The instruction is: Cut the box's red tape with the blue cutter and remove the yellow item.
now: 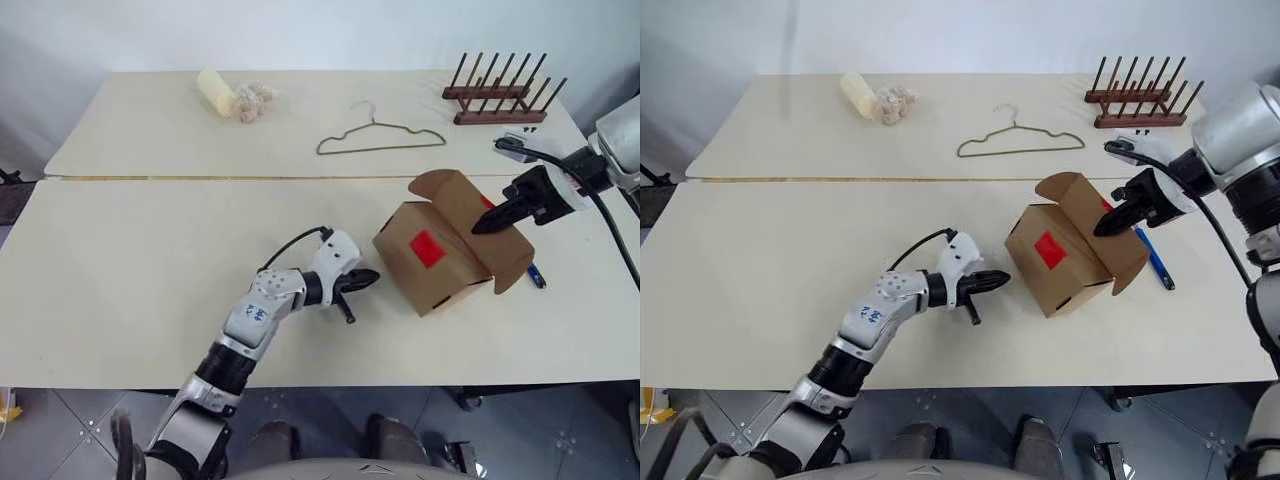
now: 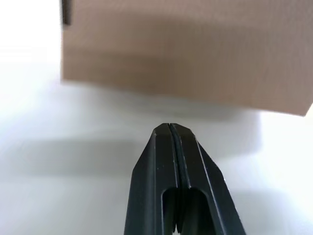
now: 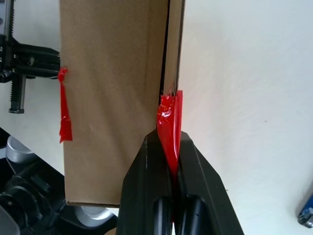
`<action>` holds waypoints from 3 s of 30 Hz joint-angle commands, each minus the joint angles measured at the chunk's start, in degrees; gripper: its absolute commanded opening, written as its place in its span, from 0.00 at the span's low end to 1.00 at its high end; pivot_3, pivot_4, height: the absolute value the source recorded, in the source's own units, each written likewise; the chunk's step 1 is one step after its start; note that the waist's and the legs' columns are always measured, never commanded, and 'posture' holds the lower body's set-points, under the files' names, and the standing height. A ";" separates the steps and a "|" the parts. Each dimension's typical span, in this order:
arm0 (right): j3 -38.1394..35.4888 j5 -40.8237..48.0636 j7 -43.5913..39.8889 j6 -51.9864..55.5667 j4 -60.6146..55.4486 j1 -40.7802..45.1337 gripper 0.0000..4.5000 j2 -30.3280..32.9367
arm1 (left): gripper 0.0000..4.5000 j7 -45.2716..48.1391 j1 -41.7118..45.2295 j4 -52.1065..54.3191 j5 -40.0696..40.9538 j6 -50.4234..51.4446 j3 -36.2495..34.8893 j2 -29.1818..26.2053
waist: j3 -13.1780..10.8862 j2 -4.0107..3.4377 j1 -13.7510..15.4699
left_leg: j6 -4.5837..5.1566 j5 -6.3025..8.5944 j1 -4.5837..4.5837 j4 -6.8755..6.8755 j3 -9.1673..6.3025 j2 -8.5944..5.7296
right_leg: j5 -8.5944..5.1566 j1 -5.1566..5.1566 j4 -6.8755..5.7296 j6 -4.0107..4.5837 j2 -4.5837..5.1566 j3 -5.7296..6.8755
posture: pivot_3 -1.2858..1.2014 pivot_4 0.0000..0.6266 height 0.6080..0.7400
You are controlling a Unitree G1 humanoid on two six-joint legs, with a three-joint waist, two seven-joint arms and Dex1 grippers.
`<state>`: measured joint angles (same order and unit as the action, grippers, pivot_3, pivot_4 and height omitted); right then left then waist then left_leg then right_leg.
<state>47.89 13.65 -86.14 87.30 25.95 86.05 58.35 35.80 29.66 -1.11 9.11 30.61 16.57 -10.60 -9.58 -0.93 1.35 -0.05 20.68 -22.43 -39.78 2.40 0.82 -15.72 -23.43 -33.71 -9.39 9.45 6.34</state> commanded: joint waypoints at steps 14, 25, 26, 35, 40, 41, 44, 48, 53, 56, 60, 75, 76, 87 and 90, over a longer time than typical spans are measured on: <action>-10.13 7.38 22.96 5.20 -15.41 -4.49 0.01 -1.09 | 0.00 6.12 12.54 19.28 14.07 14.96 -5.40 -4.05 | -0.10 0.17 0.12 | 0.00 0.00 -0.10 -0.27 -0.08 0.00 | 0.01 0.05 -0.11 0.00 0.01 0.01 | 0.52 0.24 1.00; -20.12 20.63 40.26 5.20 -25.46 -14.00 0.01 0.23 | 0.00 5.91 19.21 7.80 9.50 8.66 2.40 2.42 | -0.12 0.18 -0.09 | 0.02 -0.01 -0.03 -0.22 0.01 0.01 | 0.01 0.01 -0.17 0.00 0.00 -0.01 | 0.52 0.24 1.00; -20.47 22.01 41.61 5.20 -25.69 -14.14 0.01 0.36 | 0.00 5.89 19.36 7.30 9.37 8.32 2.38 2.75 | -0.12 0.19 -0.09 | 0.02 -0.02 -0.03 -0.22 0.02 0.01 | 0.01 0.01 -0.17 0.00 0.00 -0.02 | 0.52 0.24 1.00; -23.44 27.25 51.71 5.20 -23.48 -14.53 0.01 -0.62 | 0.00 8.55 14.61 11.89 10.09 11.88 2.92 -2.37 | -0.12 0.19 0.01 | 0.03 -0.02 -0.03 -0.25 0.01 0.01 | 0.01 0.02 -0.18 0.00 0.00 -0.04 | 0.52 0.24 1.00; -23.66 29.65 54.31 5.20 -21.82 -13.27 0.01 -0.77 | 0.00 8.20 10.78 12.73 8.65 12.75 5.22 -4.47 | -0.12 0.19 0.04 | 0.04 -0.02 -0.03 -0.26 0.01 0.01 | 0.01 0.03 -0.19 0.00 0.00 -0.04 | 0.52 0.24 1.00; -23.44 30.22 54.60 5.20 -21.61 -12.87 0.01 -0.65 | 0.00 7.49 10.25 12.31 8.74 12.78 4.86 -4.02 | -0.12 0.19 0.00 | 0.04 -0.02 -0.03 -0.26 0.01 0.01 | 0.01 0.03 -0.19 0.00 0.00 -0.04 | 0.52 0.24 1.00; -22.45 32.54 54.94 5.20 -21.48 -11.93 0.01 0.06 | 0.00 5.19 9.59 9.73 7.75 11.45 4.04 -2.43 | -0.12 0.19 0.05 | 0.04 -0.02 -0.03 -0.26 0.01 0.01 | 0.01 0.02 -0.20 0.00 0.00 -0.04 | 0.52 0.24 1.00; -21.20 37.07 55.61 5.20 -21.16 -10.91 0.01 1.28 | 0.00 3.65 8.47 6.69 6.05 9.62 4.46 -1.61 | -0.12 0.19 0.04 | 0.05 -0.03 -0.02 -0.27 0.01 0.01 | 0.01 0.03 -0.21 0.00 0.00 -0.04 | 0.52 0.24 1.00; -16.73 45.10 54.44 5.20 -20.29 -7.89 0.01 4.61 | 0.00 2.61 5.96 6.61 5.58 10.72 4.18 -2.03 | -0.12 0.19 0.14 | 0.05 -0.02 -0.03 -0.28 0.01 0.00 | 0.01 0.03 -0.20 0.00 0.00 -0.04 | 0.52 0.24 1.00; -13.53 49.57 54.15 5.20 -19.59 -5.63 0.01 6.55 | 0.00 3.09 4.85 7.66 5.89 12.50 4.54 -3.03 | -0.12 0.19 0.12 | 0.05 -0.02 -0.03 -0.29 0.01 0.01 | 0.01 0.03 -0.20 0.00 0.01 -0.04 | 0.52 0.24 1.00; -9.98 53.60 54.99 5.20 -18.69 -3.37 0.01 7.89 | 0.00 1.48 4.05 7.59 5.87 11.70 3.07 -2.39 | -0.12 0.19 0.14 | 0.06 -0.02 -0.03 -0.29 0.01 0.01 | 0.01 0.02 -0.20 0.00 0.00 -0.06 | 0.52 0.24 1.00; -13.71 75.40 72.34 5.20 -20.04 -10.64 0.01 10.25 | 0.00 -3.01 2.74 6.11 5.16 11.65 1.77 0.19 | -0.12 0.26 0.38 | 0.07 -0.01 -0.01 -0.32 0.01 0.02 | 0.01 0.06 -0.23 0.01 0.01 -0.05 | 0.52 0.24 1.00; -14.14 76.92 73.89 5.20 -19.88 -11.15 0.01 10.16 | 0.00 -3.10 2.63 5.99 5.14 11.58 1.71 0.24 | -0.11 0.28 0.41 | 0.07 -0.01 -0.01 -0.34 0.01 0.02 | 0.01 0.07 -0.24 0.01 0.01 -0.04 | 0.52 0.24 1.00; -19.51 86.06 88.44 5.20 -19.81 -16.27 0.01 8.81 | 0.00 -2.68 1.19 11.28 5.84 15.70 1.55 -2.13 | -0.08 0.43 0.38 | 0.07 -0.01 -0.01 -0.33 0.01 0.04 | 0.01 0.08 -0.23 0.01 0.01 -0.03 | 0.52 0.24 1.00; -20.77 85.30 90.29 5.20 -20.56 -16.71 0.01 8.62 | 0.00 -1.54 0.98 15.75 7.38 18.65 0.52 -4.58 | -0.08 0.43 0.40 | 0.07 -0.01 -0.01 -0.34 0.01 0.05 | 0.01 0.08 -0.23 0.01 0.01 -0.03 | 0.52 0.24 1.00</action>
<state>26.67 99.38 2.50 91.22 6.73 70.55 66.90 33.26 30.84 10.45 14.92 48.05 18.34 -14.53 -9.66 -0.49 1.75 0.02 20.67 -22.44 -40.12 2.40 0.87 -15.71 -23.35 -33.95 -9.37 9.45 6.31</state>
